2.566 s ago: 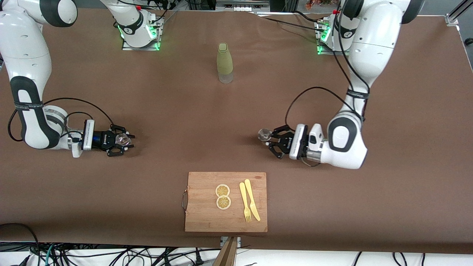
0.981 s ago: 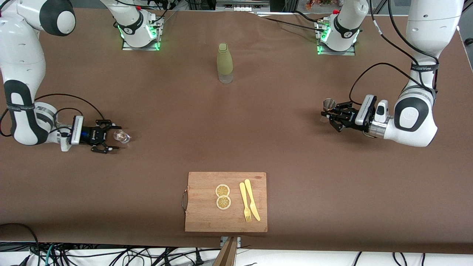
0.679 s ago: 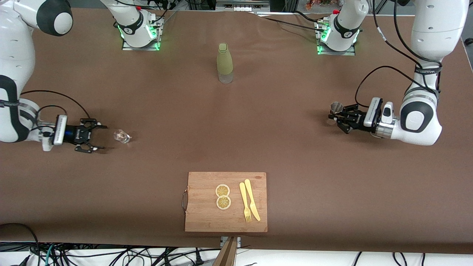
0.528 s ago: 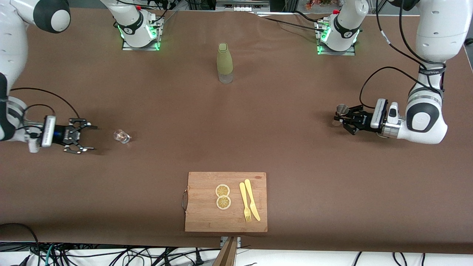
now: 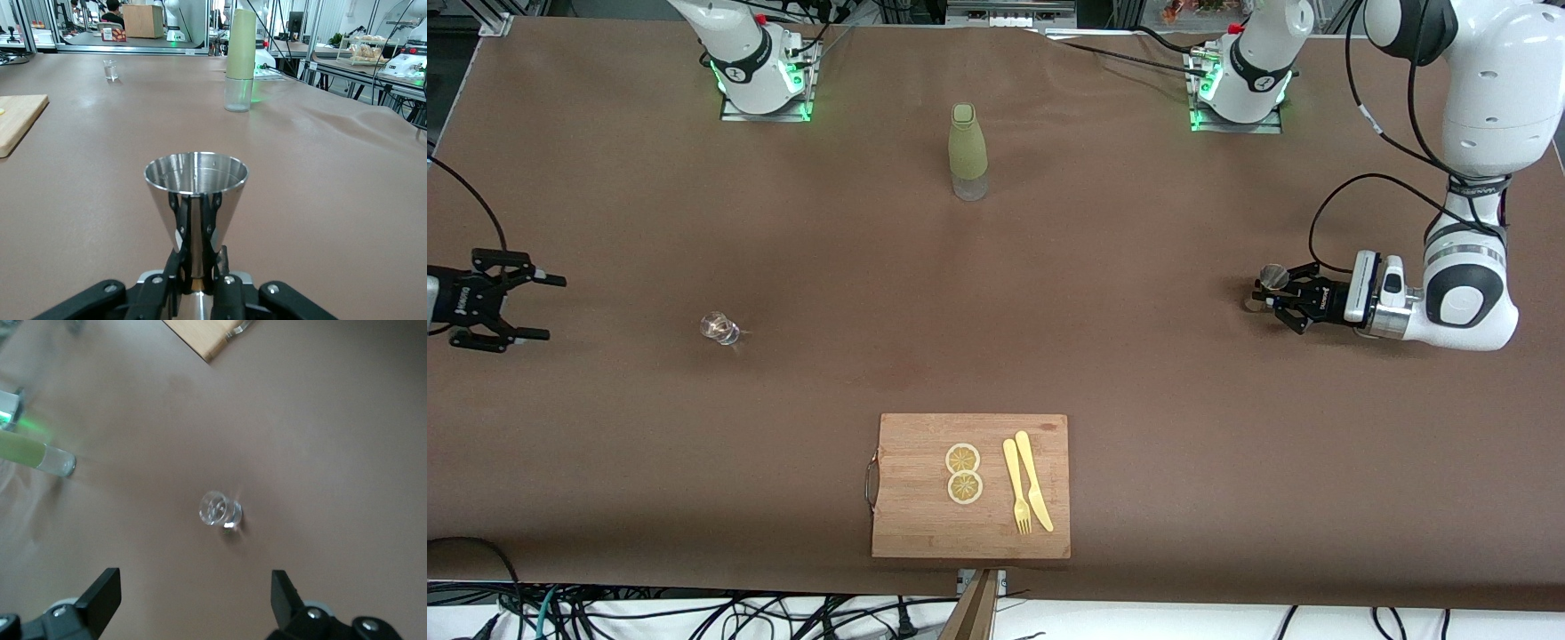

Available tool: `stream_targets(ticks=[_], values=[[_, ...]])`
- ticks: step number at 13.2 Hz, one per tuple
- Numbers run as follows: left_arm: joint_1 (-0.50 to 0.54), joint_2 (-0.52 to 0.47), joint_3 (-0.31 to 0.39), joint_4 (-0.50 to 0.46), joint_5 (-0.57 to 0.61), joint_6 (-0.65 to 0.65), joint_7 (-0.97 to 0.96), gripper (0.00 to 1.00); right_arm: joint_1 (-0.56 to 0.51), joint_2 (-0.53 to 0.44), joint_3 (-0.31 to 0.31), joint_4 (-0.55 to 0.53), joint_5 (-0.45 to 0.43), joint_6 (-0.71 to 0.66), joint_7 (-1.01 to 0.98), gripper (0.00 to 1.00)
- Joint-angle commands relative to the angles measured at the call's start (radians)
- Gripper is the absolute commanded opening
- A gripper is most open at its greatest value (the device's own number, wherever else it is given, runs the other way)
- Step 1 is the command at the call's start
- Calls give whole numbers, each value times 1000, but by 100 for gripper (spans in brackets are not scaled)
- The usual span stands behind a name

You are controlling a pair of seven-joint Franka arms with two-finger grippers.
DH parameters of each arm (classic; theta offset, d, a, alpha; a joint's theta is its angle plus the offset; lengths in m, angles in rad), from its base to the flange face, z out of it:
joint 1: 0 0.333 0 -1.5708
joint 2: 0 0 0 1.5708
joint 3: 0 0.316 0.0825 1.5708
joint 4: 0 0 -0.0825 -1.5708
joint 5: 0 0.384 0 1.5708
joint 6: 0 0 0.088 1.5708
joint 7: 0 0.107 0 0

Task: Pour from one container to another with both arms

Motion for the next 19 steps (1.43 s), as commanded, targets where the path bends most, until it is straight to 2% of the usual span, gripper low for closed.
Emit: stream_targets(ticks=[1, 3, 4, 7, 9, 10, 11, 14, 15, 16, 19], values=[[20, 47, 3, 61, -22, -52, 68, 0, 8, -130, 136, -5, -242, -3, 388, 100], [20, 60, 3, 61, -27, -42, 72, 0, 8, -209, 219, -6, -389, -17, 664, 100], [21, 67, 6, 62, -27, -41, 72, 0, 9, -236, 254, -6, -426, -59, 783, 100], [29, 71, 18, 62, -27, -21, 72, 0, 70, -300, 264, -6, -489, -174, 1079, 100], [35, 79, 18, 62, -29, -21, 72, 0, 106, -331, 264, -8, -523, -227, 1158, 100], [35, 79, 18, 64, -29, -21, 72, 17, 118, -343, 264, -14, -528, -243, 1161, 100], [35, 79, 28, 64, -30, -21, 72, 52, 132, -345, 264, -14, -543, -242, 1161, 100], [36, 81, 32, 62, -29, -21, 112, 63, 163, -342, 266, -18, -614, -179, 1144, 100], [36, 81, 35, 62, -29, -21, 114, 78, 163, -348, 264, -9, -615, -169, 1144, 100], [36, 79, 35, 62, -27, -21, 115, 100, 158, -383, 259, -12, -615, -140, 1144, 100], [36, 18, 47, 66, -18, 29, 103, 100, 155, -432, 256, -14, -612, -78, 1147, 100]])
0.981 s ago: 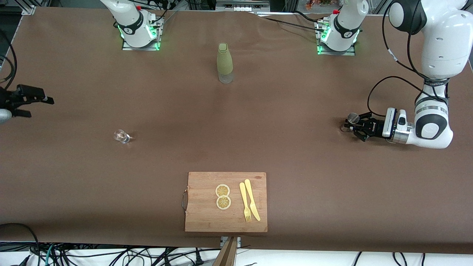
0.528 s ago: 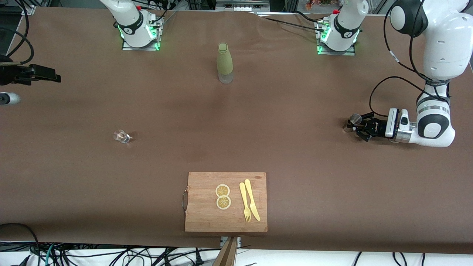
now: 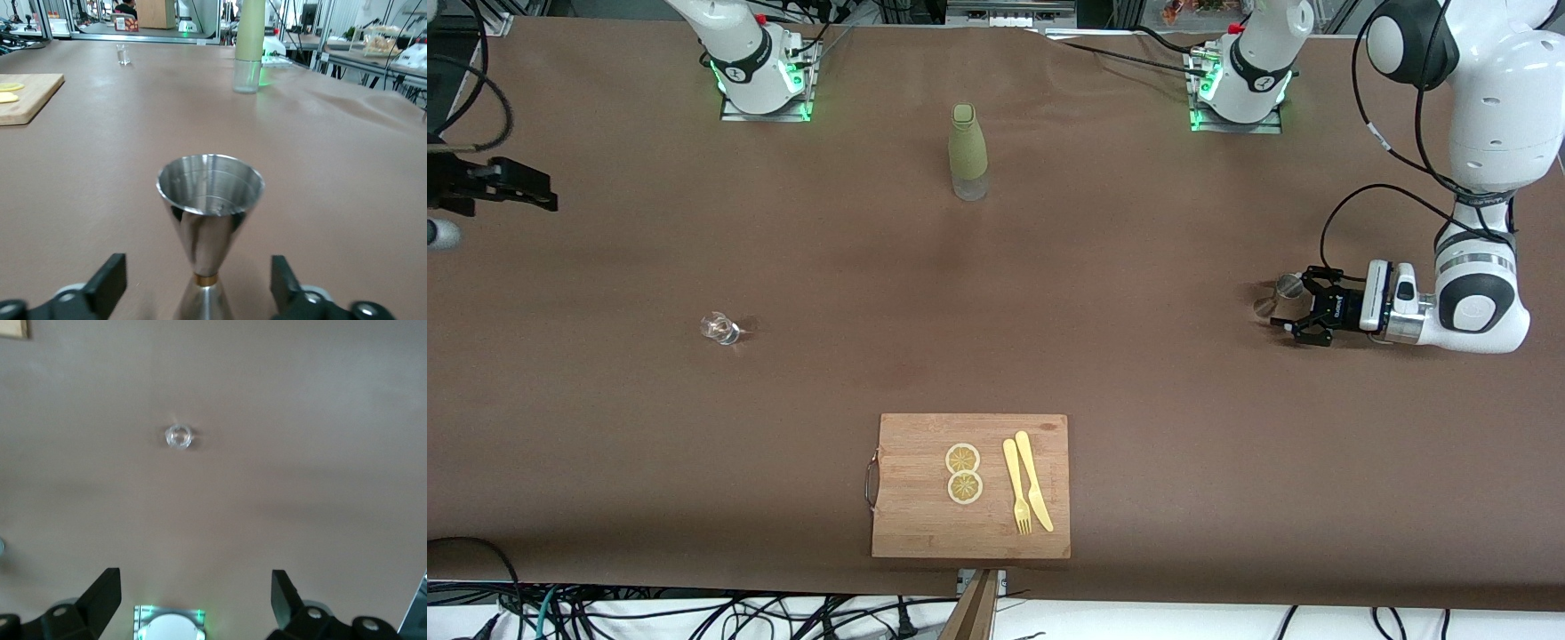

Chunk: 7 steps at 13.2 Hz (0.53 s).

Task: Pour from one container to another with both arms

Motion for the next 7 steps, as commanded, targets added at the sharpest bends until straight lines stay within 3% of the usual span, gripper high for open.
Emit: stream_targets(ticks=[1, 4, 7], values=[[2, -76, 17, 4, -8, 50, 82, 100, -1, -62, 1, -26, -15, 34, 2, 100], [1, -211, 21, 2, 69, 154, 27, 100, 4, -62, 11, -26, 4, 22, 98, 100], [-47, -407, 21, -10, 240, 282, -58, 100, 2, -60, 9, -26, 20, 16, 137, 100]])
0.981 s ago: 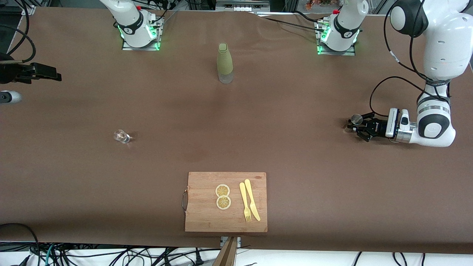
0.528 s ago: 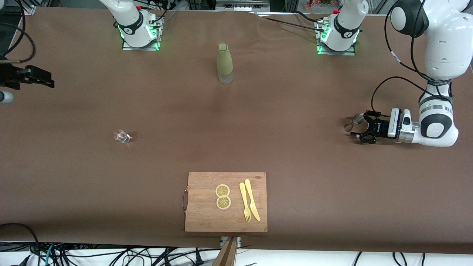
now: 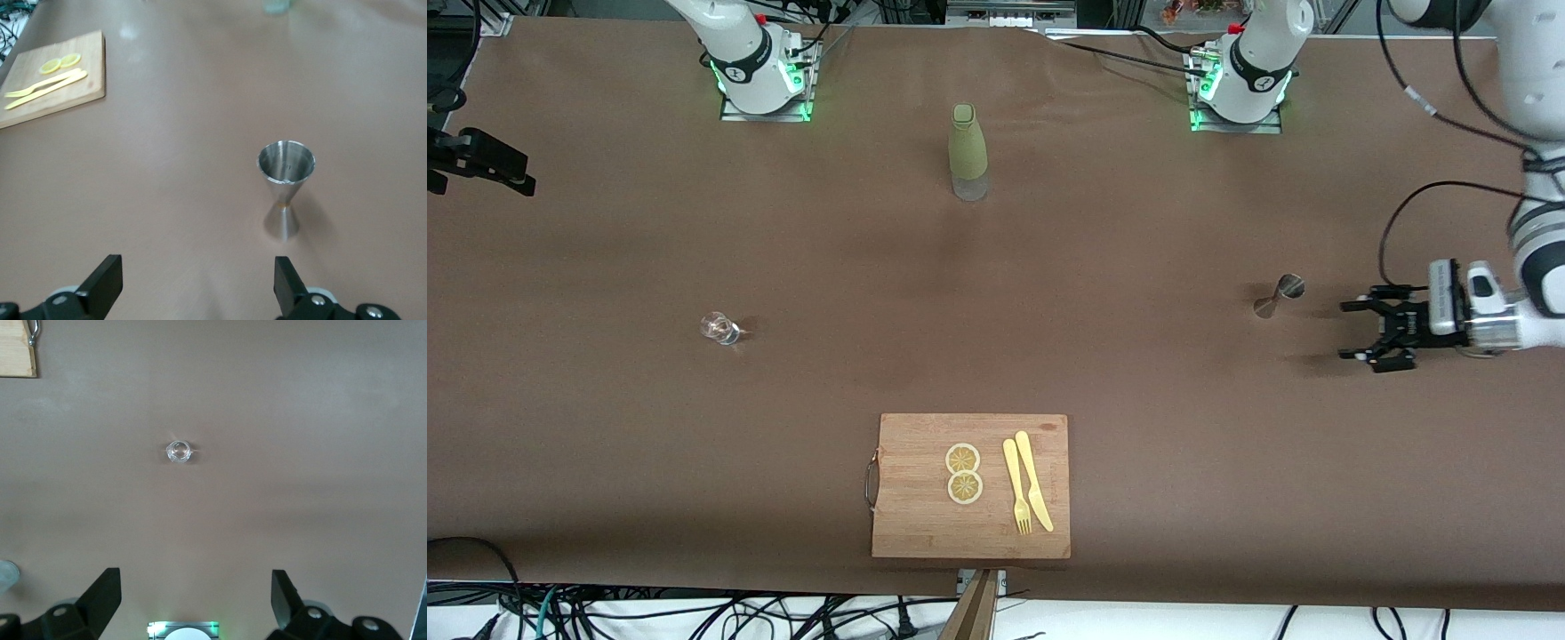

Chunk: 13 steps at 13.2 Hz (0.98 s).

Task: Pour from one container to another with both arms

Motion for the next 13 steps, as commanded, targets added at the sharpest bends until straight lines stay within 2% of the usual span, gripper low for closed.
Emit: stream_targets(ticks=[1, 3, 5, 10, 13], values=[[-51, -200, 2, -55, 144, 81, -53, 100, 1, -8, 4, -13, 14, 4, 39, 100], [-91, -307, 1, -57, 218, 102, -89, 100, 2, 0, 0, -10, 14, 5, 35, 100], [-129, -412, 0, -57, 325, 119, -220, 100, 2, 9, -1, -9, 14, 7, 23, 100], [-209, -571, -3, -64, 523, 119, -743, 100, -1, 13, -1, -7, 11, 13, 20, 100], [-226, -614, -64, -63, 643, 119, -1157, 100, -1, 13, -1, -6, 13, 16, 20, 100]])
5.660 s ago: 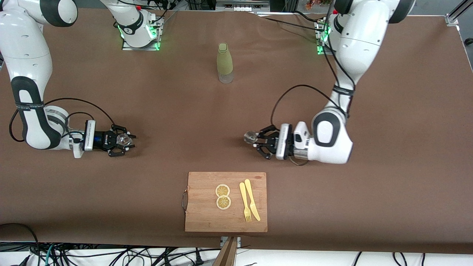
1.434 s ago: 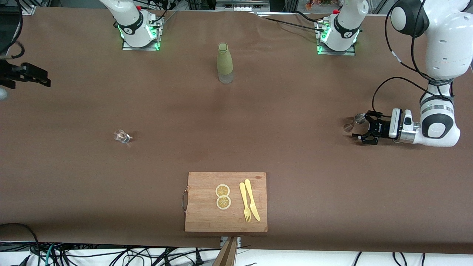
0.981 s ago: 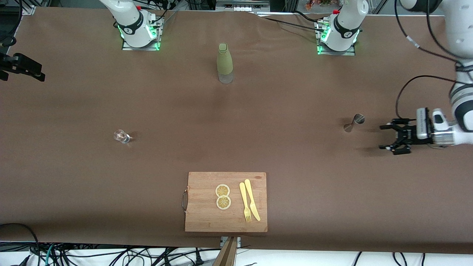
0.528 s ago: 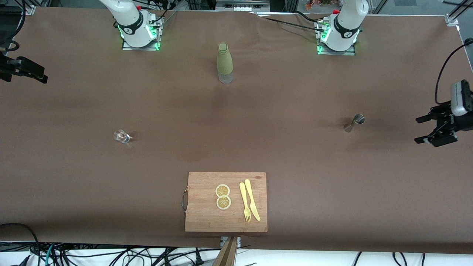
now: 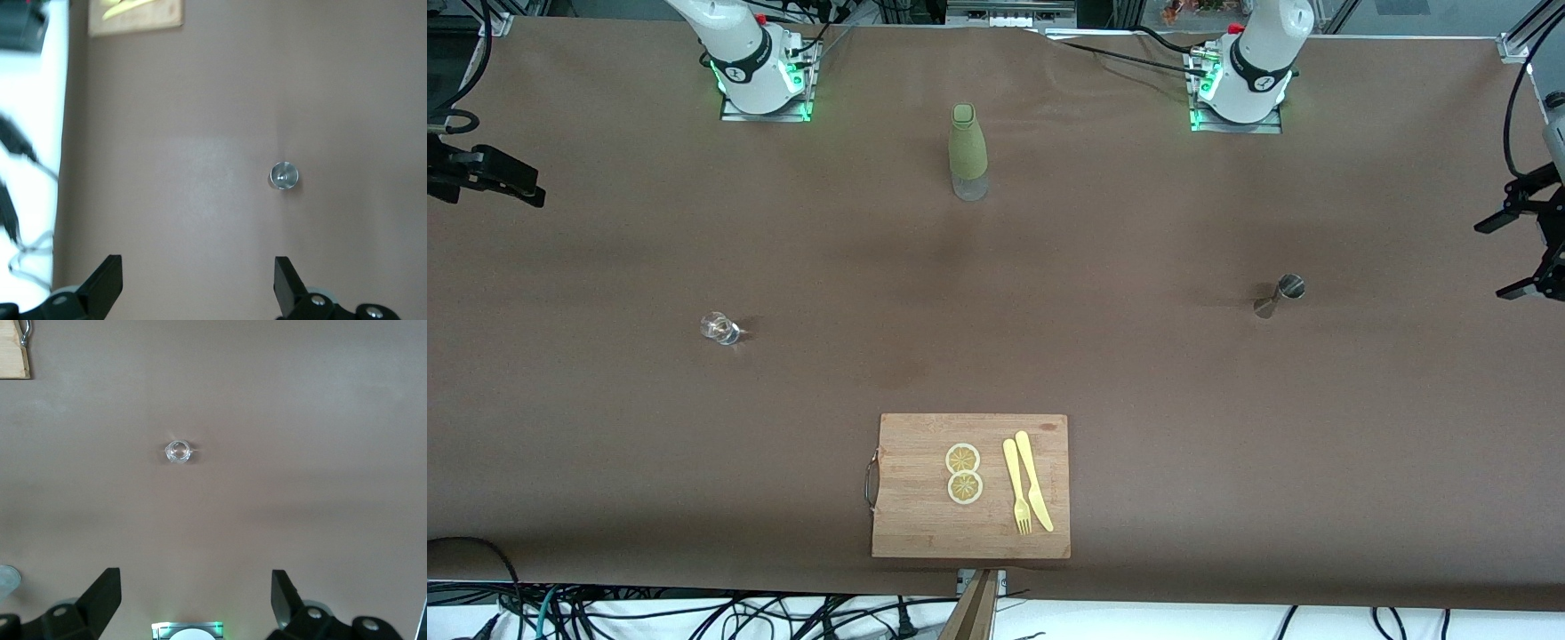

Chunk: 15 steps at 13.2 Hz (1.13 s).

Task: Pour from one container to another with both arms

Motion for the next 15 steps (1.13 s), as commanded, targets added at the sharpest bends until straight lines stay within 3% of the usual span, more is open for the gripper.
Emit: stream_targets(ticks=[1, 5, 11, 13, 15], values=[[-16, -49, -54, -40, 95, 27, -345, 100, 1, -8, -1, -3, 12, 7, 5, 100], [-11, -68, -177, -38, 202, 16, -839, 100, 1, -5, -1, -3, 12, 8, 5, 100], [5, -63, -300, -27, 213, -50, -1569, 100, -1, -7, -1, -3, 12, 8, 5, 100], [56, -65, -364, -24, 213, -65, -1675, 100, -1, -5, -1, -3, 12, 8, 5, 100], [70, -54, -375, -9, 214, -65, -1682, 100, -3, -7, -2, -3, 12, 8, 5, 100]])
